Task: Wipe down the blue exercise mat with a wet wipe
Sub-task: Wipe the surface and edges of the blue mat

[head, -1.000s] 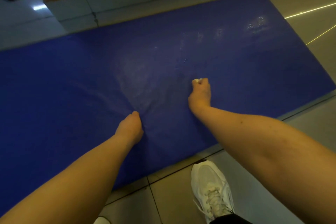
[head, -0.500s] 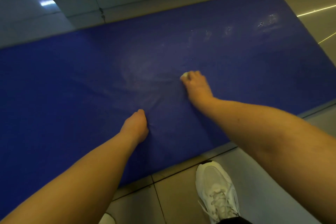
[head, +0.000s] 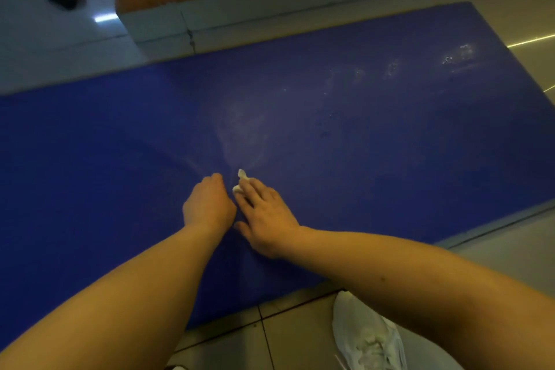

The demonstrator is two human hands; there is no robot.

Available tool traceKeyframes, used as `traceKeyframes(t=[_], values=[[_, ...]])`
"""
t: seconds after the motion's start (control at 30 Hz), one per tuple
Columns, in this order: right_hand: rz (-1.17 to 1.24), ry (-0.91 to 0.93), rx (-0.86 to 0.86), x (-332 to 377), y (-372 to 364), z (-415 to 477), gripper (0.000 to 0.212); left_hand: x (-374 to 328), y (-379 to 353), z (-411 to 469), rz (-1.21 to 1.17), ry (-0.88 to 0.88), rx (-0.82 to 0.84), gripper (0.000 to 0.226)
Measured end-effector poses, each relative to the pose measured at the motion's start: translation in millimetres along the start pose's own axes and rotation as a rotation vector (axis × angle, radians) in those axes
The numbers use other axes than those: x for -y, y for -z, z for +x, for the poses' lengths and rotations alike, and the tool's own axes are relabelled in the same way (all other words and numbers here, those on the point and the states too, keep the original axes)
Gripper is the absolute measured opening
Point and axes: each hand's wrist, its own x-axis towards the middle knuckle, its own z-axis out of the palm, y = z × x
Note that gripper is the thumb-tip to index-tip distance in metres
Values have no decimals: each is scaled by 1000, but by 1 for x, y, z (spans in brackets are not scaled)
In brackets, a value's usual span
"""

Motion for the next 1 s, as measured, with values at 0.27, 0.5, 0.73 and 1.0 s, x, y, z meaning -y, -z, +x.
traceKeyframes(t=[0.27, 0.5, 0.73, 1.0], values=[[-157, 96, 155, -17, 4, 11, 71, -2, -4, 12, 236, -61, 4, 31], [-181, -386, 20, -111, 65, 34, 73, -9, 0, 11, 153, -29, 77, 17], [-38, -575, -25, -120, 73, 49, 78, -8, 1, 10, 193, -66, 118, 23], [-123, 80, 182, -26, 42, 71, 69, -2, 12, 19, 115, -50, 65, 26]])
